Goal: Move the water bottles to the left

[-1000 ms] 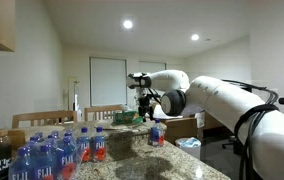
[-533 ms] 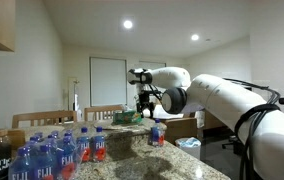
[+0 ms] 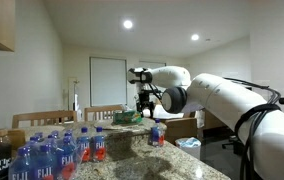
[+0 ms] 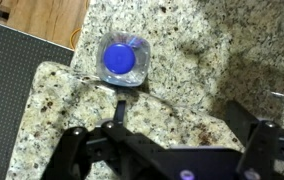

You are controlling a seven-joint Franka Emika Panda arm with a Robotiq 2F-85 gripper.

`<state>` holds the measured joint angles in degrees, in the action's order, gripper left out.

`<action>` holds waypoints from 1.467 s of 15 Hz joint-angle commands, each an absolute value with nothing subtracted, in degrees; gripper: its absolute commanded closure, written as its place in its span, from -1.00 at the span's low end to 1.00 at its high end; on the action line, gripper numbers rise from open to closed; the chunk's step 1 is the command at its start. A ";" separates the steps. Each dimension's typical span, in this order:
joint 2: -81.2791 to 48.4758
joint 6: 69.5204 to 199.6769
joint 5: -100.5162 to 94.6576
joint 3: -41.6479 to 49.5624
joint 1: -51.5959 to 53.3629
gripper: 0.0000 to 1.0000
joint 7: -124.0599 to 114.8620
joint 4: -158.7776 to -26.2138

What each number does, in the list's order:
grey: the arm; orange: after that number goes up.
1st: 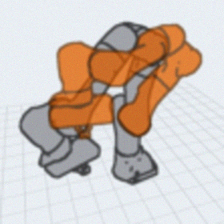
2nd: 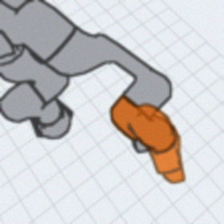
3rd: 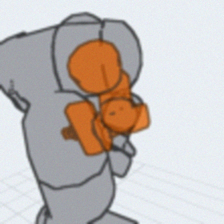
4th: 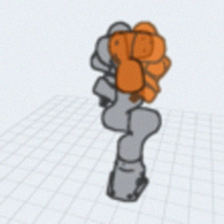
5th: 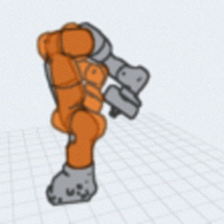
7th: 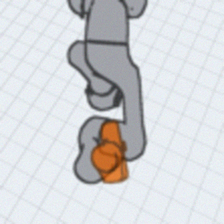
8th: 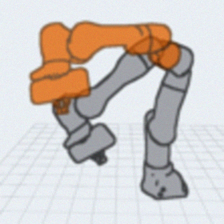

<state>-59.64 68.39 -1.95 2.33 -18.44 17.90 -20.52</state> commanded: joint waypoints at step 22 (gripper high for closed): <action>-61.24 61.65 -1.39 2.45 -24.73 -1.00 20.29 -21.78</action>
<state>-61.39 64.49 -1.94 2.37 -23.67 18.29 -21.35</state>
